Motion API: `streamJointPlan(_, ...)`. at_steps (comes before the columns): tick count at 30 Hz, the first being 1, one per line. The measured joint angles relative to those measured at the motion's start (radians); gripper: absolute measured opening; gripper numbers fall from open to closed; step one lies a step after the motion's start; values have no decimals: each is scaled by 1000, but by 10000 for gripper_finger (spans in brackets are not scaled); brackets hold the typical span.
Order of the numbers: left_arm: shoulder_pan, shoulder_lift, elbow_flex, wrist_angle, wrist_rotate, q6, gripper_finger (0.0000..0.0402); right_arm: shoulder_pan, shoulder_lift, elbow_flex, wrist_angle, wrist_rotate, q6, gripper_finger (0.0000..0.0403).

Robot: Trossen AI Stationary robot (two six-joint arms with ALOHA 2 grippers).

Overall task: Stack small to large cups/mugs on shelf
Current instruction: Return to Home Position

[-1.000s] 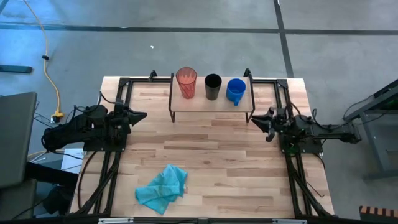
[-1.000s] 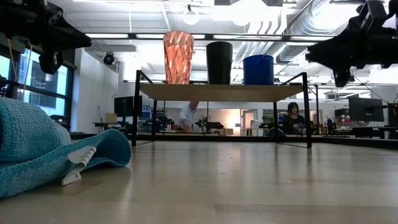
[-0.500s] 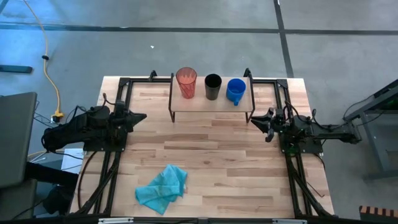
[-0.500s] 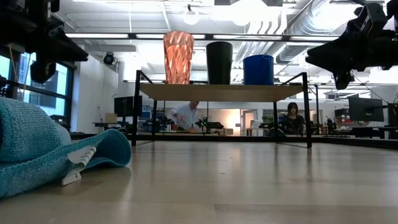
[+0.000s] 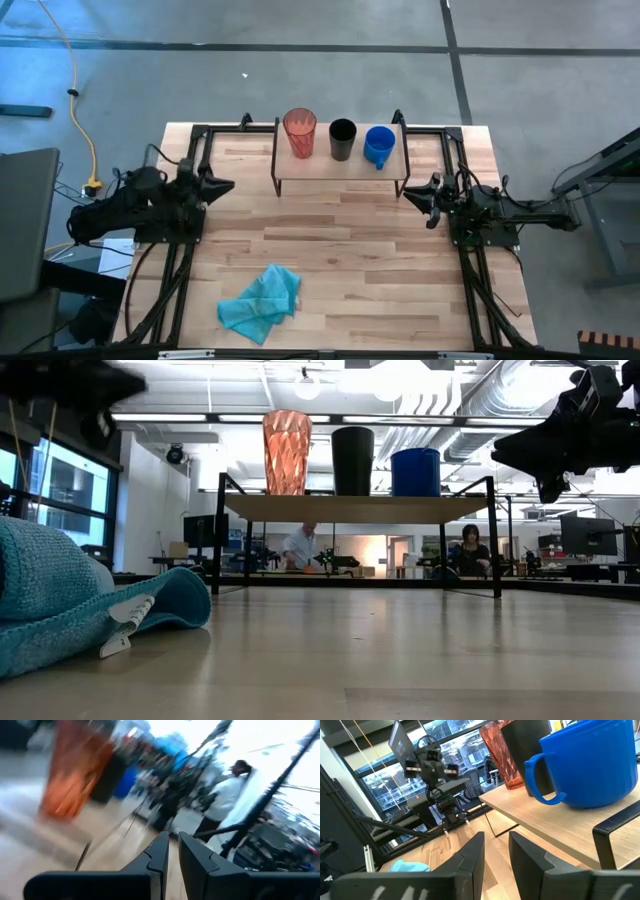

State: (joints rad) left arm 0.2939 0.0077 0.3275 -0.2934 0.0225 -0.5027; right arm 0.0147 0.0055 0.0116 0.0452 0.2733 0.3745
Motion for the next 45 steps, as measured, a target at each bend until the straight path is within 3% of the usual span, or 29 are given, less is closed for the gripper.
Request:
streamJointPlan(4, 0, 3, -60, 164, 58, 100, 33, 0, 0, 0, 0, 0, -5, 80)
streamJointPlan(11, 0, 4, -262, 474, 238, 78, 33, 0, 0, 0, 0, 0, -17, 80)
streamJointPlan(13, 0, 4, -298, 539, 247, 65, 33, 0, 0, 0, 0, 0, -17, 80)
streamJointPlan(38, -1, 10, -316, 584, 331, 108, 33, -17, 0, 0, 0, 8, -17, 80)
streamJointPlan(45, -118, 10, -316, 566, 251, 127, 33, -17, 1, 0, 0, 8, -17, 80)
